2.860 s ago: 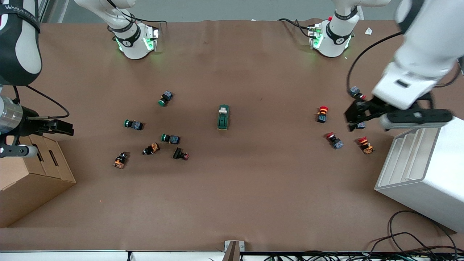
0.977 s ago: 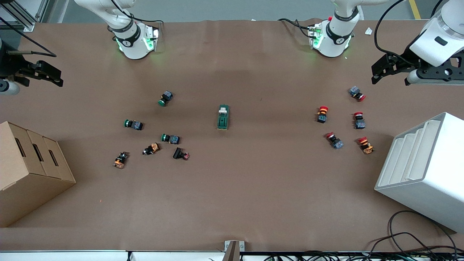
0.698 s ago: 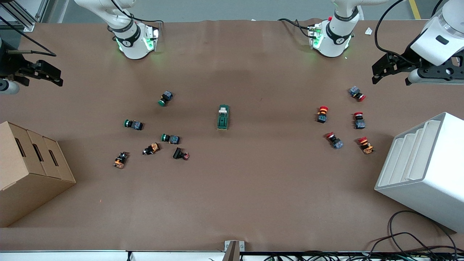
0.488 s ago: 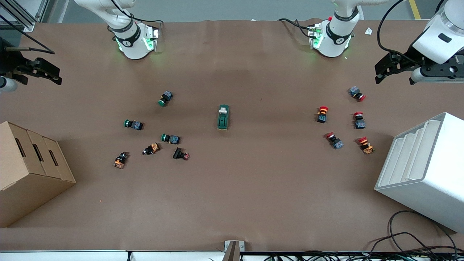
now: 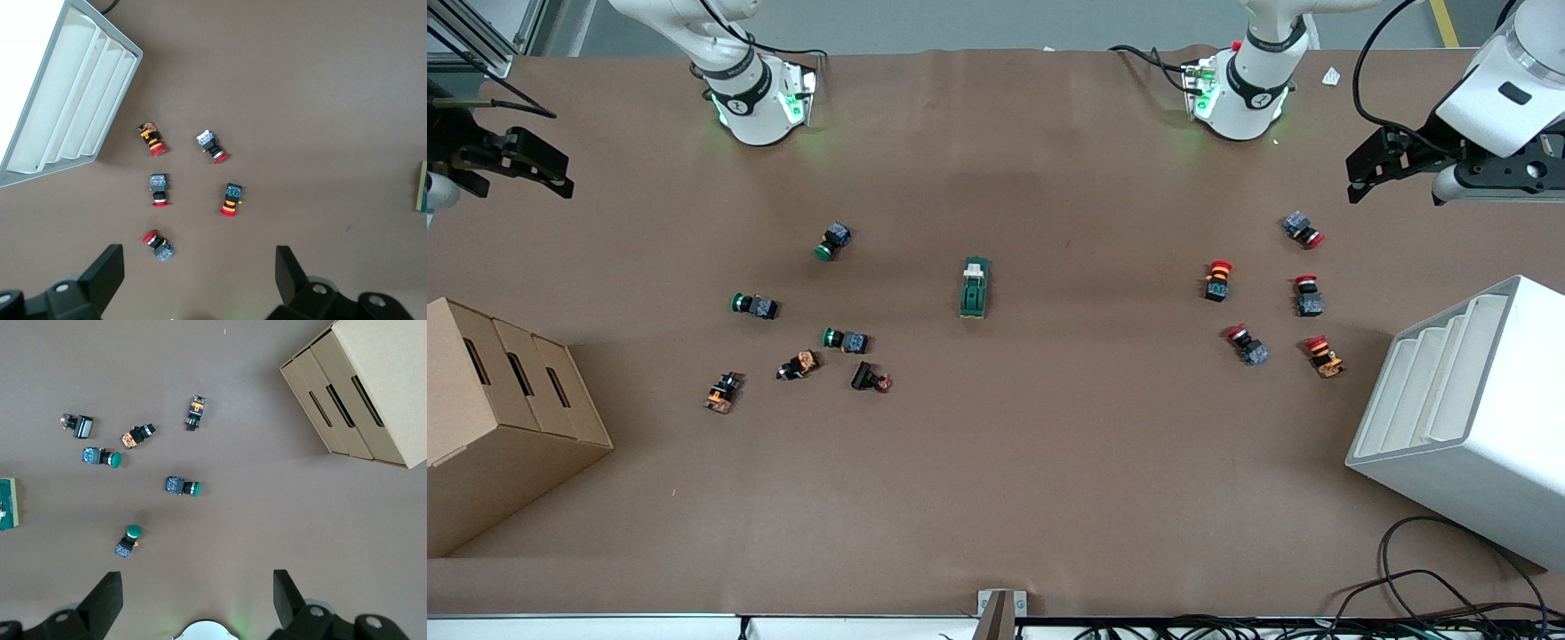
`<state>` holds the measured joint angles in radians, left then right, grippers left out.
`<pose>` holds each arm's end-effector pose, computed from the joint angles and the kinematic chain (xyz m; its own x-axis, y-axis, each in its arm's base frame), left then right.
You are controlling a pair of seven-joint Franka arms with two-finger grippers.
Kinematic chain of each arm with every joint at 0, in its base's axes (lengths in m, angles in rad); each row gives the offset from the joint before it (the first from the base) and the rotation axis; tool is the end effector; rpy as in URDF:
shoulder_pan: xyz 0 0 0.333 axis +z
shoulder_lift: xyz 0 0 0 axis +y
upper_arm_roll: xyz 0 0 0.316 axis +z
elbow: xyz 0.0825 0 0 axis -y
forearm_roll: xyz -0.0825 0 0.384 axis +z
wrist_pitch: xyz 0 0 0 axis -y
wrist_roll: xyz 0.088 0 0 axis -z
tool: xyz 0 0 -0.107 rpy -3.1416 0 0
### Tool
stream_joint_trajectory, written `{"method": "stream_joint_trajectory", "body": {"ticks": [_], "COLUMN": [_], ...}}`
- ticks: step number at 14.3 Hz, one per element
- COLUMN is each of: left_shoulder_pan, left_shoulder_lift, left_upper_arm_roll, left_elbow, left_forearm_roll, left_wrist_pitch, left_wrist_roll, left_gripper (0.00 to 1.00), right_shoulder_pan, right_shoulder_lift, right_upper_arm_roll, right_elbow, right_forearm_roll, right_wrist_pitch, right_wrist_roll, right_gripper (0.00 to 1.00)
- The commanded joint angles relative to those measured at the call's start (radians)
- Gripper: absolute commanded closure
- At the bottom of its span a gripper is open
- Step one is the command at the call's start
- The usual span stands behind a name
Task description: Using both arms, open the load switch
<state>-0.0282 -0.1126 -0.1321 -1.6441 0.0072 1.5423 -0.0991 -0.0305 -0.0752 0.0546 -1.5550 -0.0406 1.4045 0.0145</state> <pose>0.5092 -0.0858 0.6472 0.9981 -0.0603 0.0120 -0.0600 -0.9980 -0.0209 0.5131 0.0087 0.6581 0.9972 0.0024 -0.0745 0.0058 -0.9989 0.0456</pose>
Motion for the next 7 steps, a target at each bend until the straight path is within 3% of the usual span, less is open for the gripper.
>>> {"method": "stream_joint_trajectory", "body": {"ticks": [1,7], "left_shoulder_pan": [0.004,0.01], "left_shoulder_lift": [0.011,0.011], "left_upper_arm_roll": [-0.004,-0.003], "left_elbow": [0.03,0.03], "left_forearm_roll": [-0.006,-0.009], "left_wrist_pitch": [-0.027,-0.03], "left_wrist_roll": [0.013,0.015], "left_gripper": [0.0,0.0], "right_shoulder_pan": [-0.008,-0.017], "right_shoulder_lift": [-0.032,-0.034], "right_upper_arm_roll": [0.004,-0.001], "right_elbow": [-0.039,-0.039], "right_forearm_roll": [0.019,0.064], "right_wrist_pitch": [0.024,0.04], "right_wrist_roll": [-0.007,-0.007], "right_gripper": [0.0,0.0]}}
